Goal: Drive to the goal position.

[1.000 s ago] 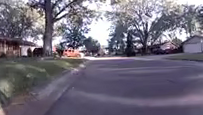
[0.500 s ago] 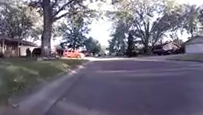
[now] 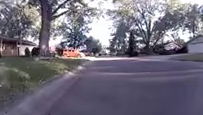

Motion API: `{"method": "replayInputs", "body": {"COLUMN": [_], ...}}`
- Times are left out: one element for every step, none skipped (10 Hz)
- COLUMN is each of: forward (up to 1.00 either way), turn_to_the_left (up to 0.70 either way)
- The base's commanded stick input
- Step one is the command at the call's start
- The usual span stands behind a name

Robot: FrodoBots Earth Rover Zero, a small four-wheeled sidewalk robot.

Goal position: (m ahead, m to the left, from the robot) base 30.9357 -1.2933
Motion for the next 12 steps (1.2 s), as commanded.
{"method": "replayInputs", "body": {"forward": [1.00,1.00,1.00,1.00,1.00,1.00,1.00,1.00,1.00,1.00,1.00,1.00], "turn_to_the_left": [0.00,0.00,0.00,0.00,0.00,0.00,0.00,0.00,0.00,0.00,0.00,0.00]}}
